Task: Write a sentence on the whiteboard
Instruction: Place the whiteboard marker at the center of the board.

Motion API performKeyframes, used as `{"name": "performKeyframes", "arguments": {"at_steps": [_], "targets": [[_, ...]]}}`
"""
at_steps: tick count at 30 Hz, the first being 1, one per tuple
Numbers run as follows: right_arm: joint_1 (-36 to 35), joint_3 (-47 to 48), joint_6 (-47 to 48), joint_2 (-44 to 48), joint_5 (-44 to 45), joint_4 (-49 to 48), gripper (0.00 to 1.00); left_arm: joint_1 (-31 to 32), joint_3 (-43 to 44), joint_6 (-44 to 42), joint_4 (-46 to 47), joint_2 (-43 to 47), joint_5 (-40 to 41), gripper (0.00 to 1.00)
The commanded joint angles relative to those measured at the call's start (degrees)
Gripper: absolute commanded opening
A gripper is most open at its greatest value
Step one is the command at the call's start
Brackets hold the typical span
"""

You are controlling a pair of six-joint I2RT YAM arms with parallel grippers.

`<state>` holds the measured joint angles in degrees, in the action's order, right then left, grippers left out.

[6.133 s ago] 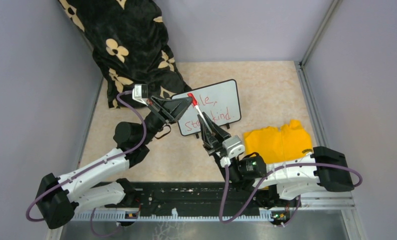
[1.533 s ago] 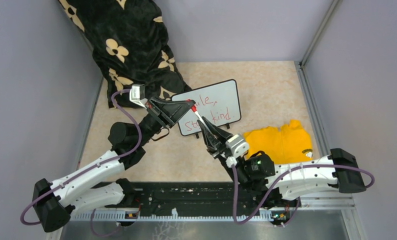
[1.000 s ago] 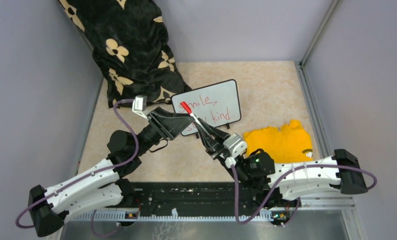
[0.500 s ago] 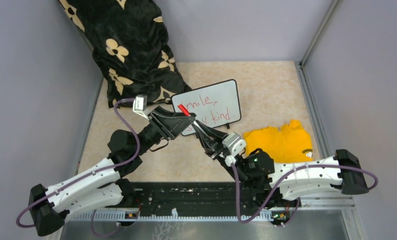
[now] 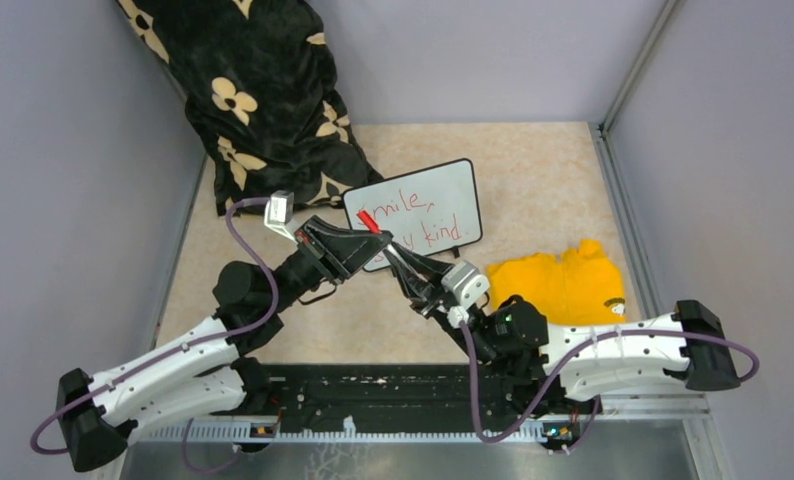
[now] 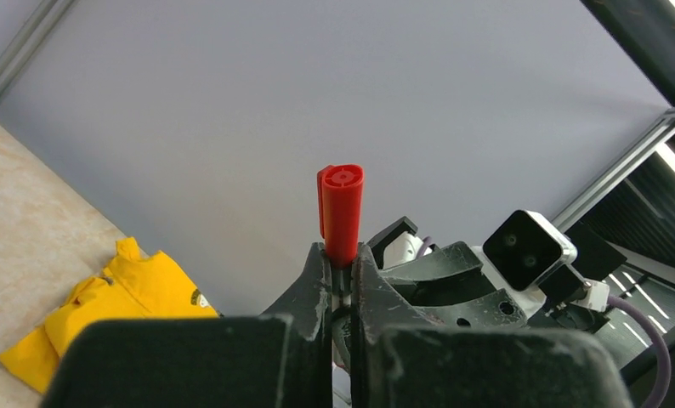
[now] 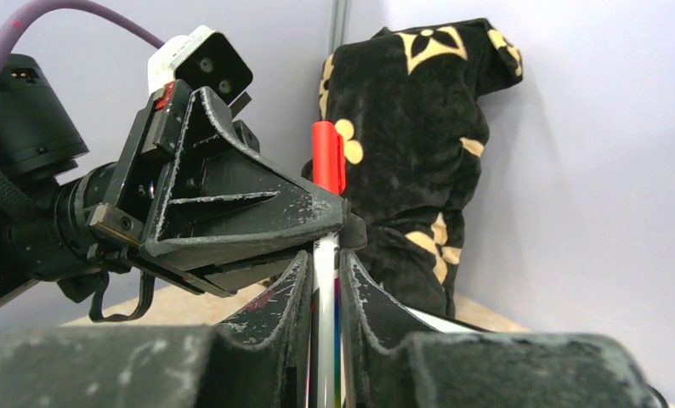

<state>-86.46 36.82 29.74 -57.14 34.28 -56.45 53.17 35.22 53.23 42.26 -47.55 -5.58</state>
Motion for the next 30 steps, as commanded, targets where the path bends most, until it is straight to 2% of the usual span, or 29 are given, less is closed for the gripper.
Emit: {"name": "performKeyframes", "arguments": {"at_steps": [1, 2, 3, 6, 12, 15, 18, 20, 24, 26, 30], "targets": [[0.0, 2.3, -5.5, 3.2, -0.6, 4.1, 0.28, -0.3, 0.9, -6.0, -5.1, 2.3, 5.9, 0.00], [-0.1, 2.4, -6.8, 3.9, -0.1, 5.8, 0.39, -0.3, 2.0, -8.4, -9.3, 2.8, 8.2, 0.00], [0.0, 2.7, -8.6, 4.9, 0.1, 9.8, 0.45, -0.3, 3.5, -10.9, -14.7, 3.2, 10.7, 0.00], [-0.1, 2.6, -12.6, 8.0, 1.4, 19.0, 0.57, -0.4, 9.0, -18.4, -30.9, 3.6, 18.8, 0.00], [-0.1, -0.2, -21.5, 15.1, 6.4, 37.4, 0.59, -0.4, 17.7, -32.9, -58.1, 2.5, 31.4, 0.00], [-0.1, -2.6, -26.1, 17.5, 10.5, 42.6, 0.59, -0.6, 19.8, -34.3, -69.4, 0.2, 37.5, 0.00], [0.0, -4.5, -29.0, 18.2, 15.3, 45.4, 0.59, -2.5, 19.8, -32.6, -76.7, -2.0, 41.8, 0.00], [0.4, -5.3, -30.6, 17.6, 16.7, 46.3, 0.59, -7.2, 18.2, -32.3, -77.6, -3.4, 38.0, 0.00], [1.9, -5.8, -34.8, 14.3, 16.6, 47.2, 0.59, -23.4, 12.0, -30.9, -74.9, -6.5, 20.9, 0.00], [2.5, -5.5, -37.4, 12.1, 17.2, 48.0, 0.59, -27.4, 9.1, -30.6, -72.8, -8.7, 17.4, 0.00], [3.9, -4.2, -41.6, 7.9, 16.2, 51.2, 0.60, -31.2, 6.0, -30.2, -68.0, -15.0, 13.9, 0.00]]}}
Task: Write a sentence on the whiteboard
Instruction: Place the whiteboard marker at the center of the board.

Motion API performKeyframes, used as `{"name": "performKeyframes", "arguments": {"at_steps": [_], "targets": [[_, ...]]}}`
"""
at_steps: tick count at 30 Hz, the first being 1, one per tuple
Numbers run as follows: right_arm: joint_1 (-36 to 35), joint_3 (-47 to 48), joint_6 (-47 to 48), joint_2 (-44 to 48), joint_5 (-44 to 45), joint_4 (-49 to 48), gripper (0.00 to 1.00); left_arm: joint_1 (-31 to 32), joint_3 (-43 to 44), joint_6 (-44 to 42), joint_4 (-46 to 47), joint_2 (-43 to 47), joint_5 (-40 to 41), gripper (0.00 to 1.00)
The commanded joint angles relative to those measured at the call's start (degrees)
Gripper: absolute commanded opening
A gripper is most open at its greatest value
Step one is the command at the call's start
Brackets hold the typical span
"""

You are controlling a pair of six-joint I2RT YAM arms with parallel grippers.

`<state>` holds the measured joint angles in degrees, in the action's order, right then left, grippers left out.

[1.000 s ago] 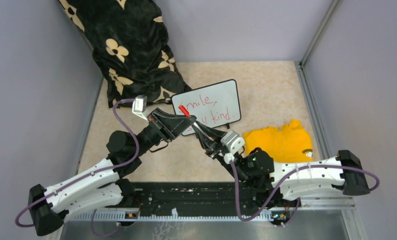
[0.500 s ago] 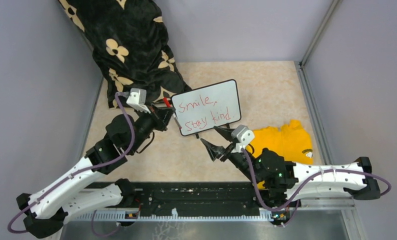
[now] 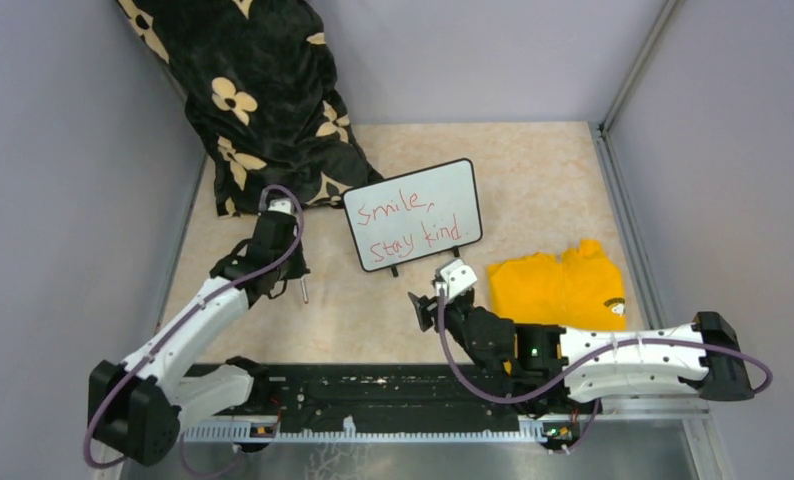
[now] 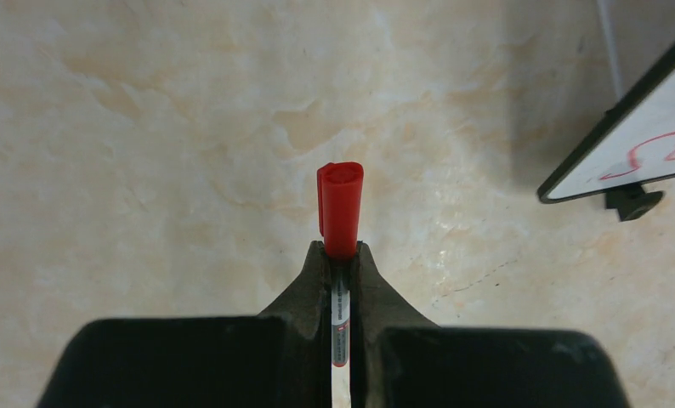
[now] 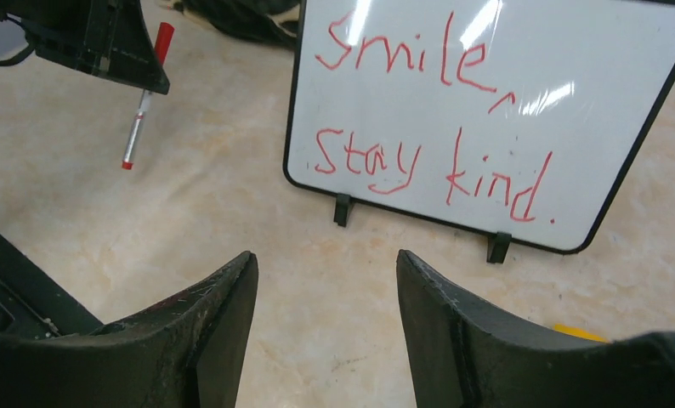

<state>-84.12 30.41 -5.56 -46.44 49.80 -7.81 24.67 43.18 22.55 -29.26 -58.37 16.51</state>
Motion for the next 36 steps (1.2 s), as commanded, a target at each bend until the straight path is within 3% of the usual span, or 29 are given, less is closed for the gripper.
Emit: {"name": "performKeyframes", "arguments": {"at_steps": [1, 9, 14, 17, 36], "targets": [[1.8, 2.5, -6.9, -3.6, 0.4, 3.2, 0.60, -3.4, -2.3, 0.8, 4.8, -6.0, -9.0, 0.00], [4.5, 4.4, -7.5, -6.2, -3.1, 4.4, 0.61, -8.2, -1.0, 0.7, 9.2, -16.5, -15.8, 0.00], [5.2, 4.1, -7.2, -6.3, -3.8, 3.4, 0.61, -9.0, 2.6, -0.3, 6.6, -22.8, -16.1, 0.00], [5.3, 4.3, -6.6, -6.5, -3.8, 3.3, 0.61, -9.5, 3.7, -0.2, 5.9, -26.7, -20.4, 0.00], [5.5, 4.2, -7.3, -3.6, -4.2, 4.2, 0.60, -9.9, 3.8, -0.2, 5.7, -32.7, -19.7, 0.03]]}}
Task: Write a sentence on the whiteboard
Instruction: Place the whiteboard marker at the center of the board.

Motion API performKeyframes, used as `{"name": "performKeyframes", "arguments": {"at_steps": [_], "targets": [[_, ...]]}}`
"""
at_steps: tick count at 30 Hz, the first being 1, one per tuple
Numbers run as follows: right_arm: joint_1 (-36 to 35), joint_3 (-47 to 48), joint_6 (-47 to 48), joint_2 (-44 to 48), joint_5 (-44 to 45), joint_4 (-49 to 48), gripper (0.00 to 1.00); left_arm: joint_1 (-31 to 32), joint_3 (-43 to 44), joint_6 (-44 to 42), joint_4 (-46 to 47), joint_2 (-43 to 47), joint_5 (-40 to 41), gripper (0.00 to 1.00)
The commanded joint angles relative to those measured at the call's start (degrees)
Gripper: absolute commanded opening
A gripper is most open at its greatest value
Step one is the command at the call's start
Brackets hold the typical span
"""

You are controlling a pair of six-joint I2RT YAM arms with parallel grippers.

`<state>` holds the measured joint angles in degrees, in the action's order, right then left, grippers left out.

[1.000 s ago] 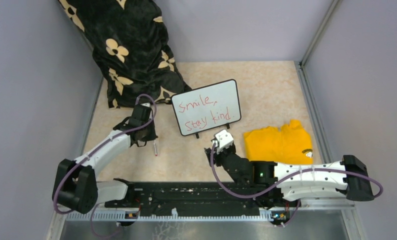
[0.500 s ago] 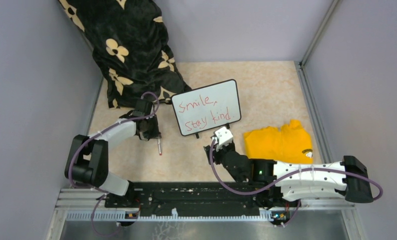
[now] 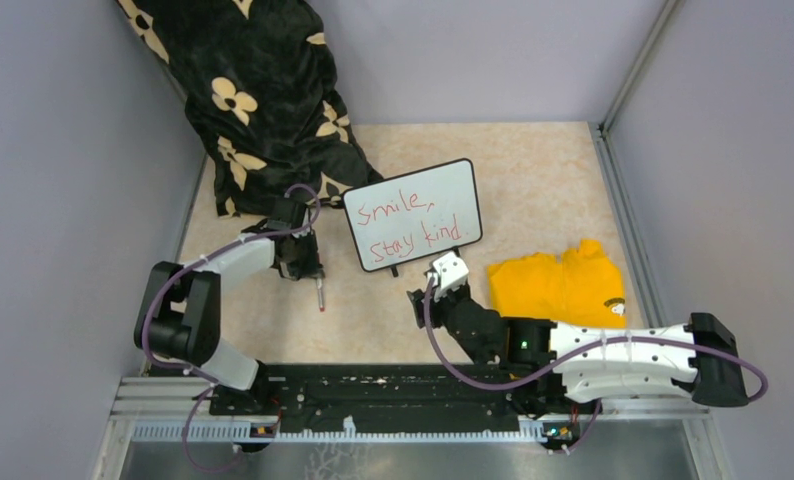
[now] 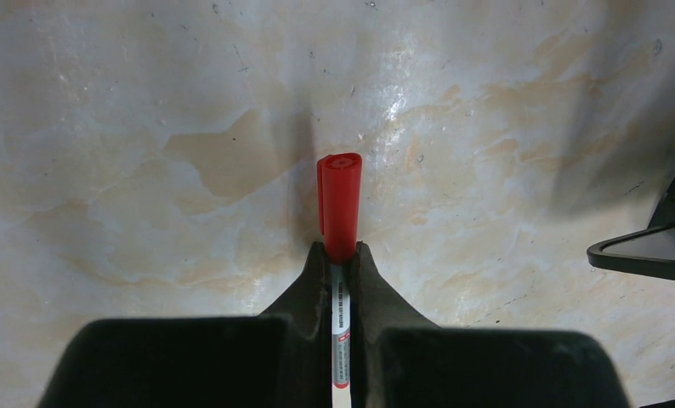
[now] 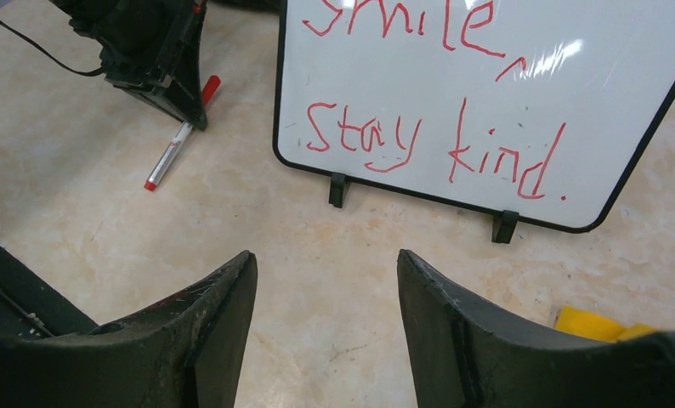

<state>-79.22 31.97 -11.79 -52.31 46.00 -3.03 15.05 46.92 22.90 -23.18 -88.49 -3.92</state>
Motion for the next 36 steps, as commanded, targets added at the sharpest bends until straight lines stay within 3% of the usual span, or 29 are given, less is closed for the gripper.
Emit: {"name": "performKeyframes", "arguments": {"at_steps": [1, 11, 36], "targets": [[0.6, 2.6, -1.2, 2.5, -0.3, -0.4, 0.60, -0.3, 0.1, -0.6, -0.4, -2.8, 0.6, 0.04], [0.6, 2.1, -2.3, 4.0, 0.3, 0.7, 0.60, -0.3, 0.1, -0.6, -0.7, -3.4, 0.4, 0.16], [0.6, 1.4, -3.1, 4.7, 1.0, 1.3, 0.60, -0.3, 0.6, -0.7, -1.1, -3.8, -0.4, 0.29]]}}
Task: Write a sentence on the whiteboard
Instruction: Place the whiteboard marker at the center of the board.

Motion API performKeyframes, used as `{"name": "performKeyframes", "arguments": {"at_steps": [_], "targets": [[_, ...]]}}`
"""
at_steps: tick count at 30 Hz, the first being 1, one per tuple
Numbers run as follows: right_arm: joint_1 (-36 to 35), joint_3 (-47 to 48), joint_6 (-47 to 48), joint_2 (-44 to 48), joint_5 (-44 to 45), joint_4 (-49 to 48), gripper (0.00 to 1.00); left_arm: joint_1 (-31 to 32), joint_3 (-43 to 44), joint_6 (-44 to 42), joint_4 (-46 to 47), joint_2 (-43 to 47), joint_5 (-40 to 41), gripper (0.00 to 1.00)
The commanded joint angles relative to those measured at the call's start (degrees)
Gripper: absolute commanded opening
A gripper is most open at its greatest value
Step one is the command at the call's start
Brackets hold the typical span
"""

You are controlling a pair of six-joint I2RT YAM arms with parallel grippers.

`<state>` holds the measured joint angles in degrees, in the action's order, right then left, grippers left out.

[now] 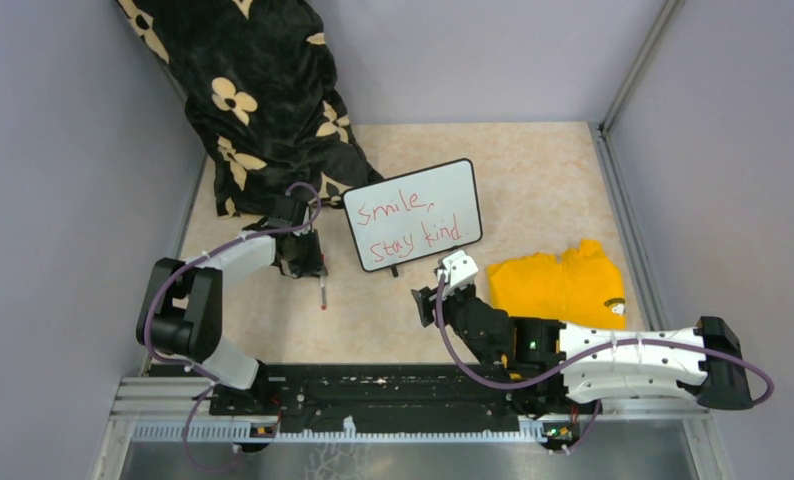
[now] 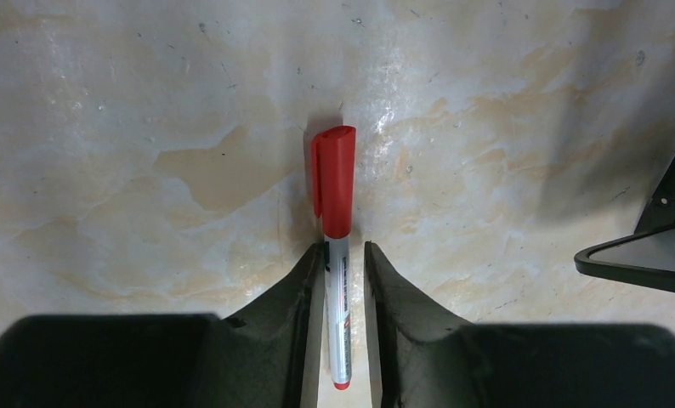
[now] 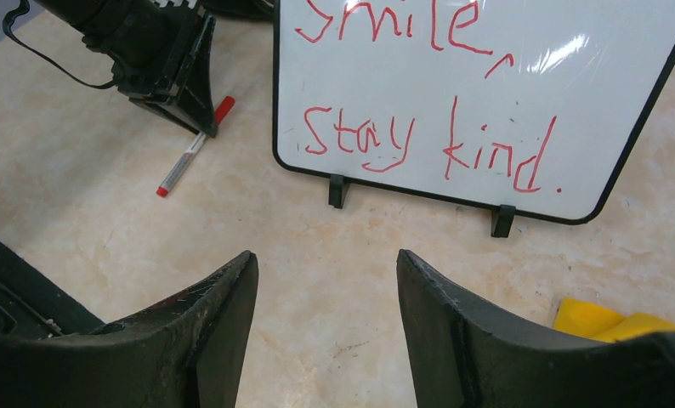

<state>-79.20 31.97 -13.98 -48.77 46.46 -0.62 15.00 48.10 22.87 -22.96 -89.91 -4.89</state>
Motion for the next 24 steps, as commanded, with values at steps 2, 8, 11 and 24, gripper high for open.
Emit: {"name": "performKeyframes", "arguments": {"at_steps": [2, 8, 11, 24], "targets": [[0.6, 1.3, -1.0, 1.1, 0.5, -1.1, 0.60, -0.2, -0.5, -0.6, -1.4, -2.0, 0.6, 0.30], [0.6, 1.5, -0.8, 0.9, 0.4, -1.2, 0.60, -0.2, -1.2, 0.4, -0.4, 3.7, 2.2, 0.35], [0.6, 2.0, 0.1, 0.0, 0.3, -1.8, 0.60, -0.2, -2.0, 0.8, 0.3, 8.2, 4.1, 0.42], [7.4, 12.6, -4.4, -11.5, -7.4, 2.6, 0.58, -0.2, -9.2, -0.4, 12.4, 31.3, -0.8, 0.61]]}}
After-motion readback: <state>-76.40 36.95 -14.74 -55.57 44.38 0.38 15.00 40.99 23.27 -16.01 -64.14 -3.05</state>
